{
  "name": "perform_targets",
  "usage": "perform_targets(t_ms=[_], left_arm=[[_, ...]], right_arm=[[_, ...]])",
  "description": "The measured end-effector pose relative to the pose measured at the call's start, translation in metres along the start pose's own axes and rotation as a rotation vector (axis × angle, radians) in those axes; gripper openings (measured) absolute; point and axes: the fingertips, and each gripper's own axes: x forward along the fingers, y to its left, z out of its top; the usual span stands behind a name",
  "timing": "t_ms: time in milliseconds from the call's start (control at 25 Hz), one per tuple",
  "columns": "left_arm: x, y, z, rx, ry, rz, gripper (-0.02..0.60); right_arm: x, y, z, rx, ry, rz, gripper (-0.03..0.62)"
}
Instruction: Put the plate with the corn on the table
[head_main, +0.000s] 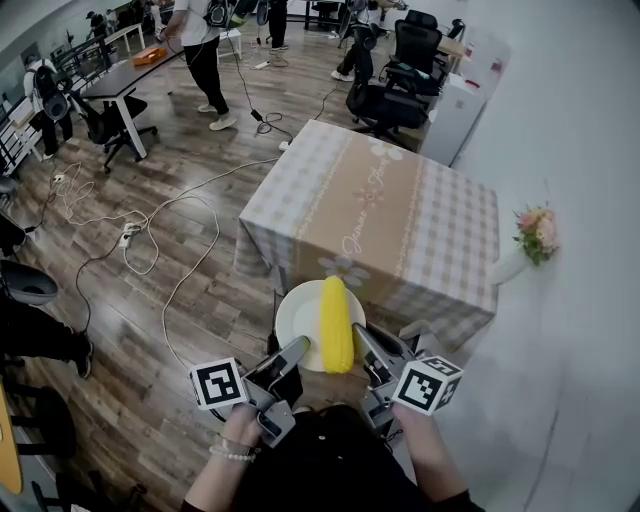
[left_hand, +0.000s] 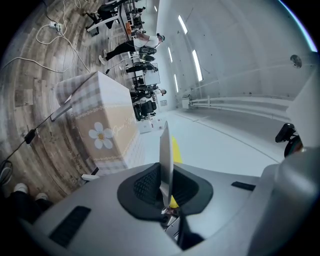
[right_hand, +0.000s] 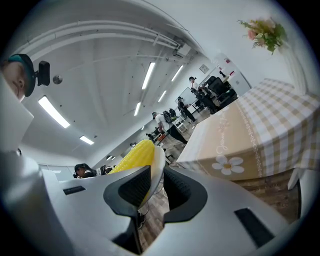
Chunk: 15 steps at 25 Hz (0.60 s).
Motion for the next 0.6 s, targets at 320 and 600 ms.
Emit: perform_targets(t_ms=[320, 600], left_arm=[[-0.017, 0.002, 0.005, 0.008, 0.017, 0.008, 0.032], [-0.026, -0.001, 0.007, -0.005, -0.001, -0.008, 0.032]], right_arm=[[0.005, 0.011, -0.012, 0.001, -0.001, -0.019, 0.107], [0.007, 0.021, -0.015, -0.001, -0.005, -0.014, 0.107]])
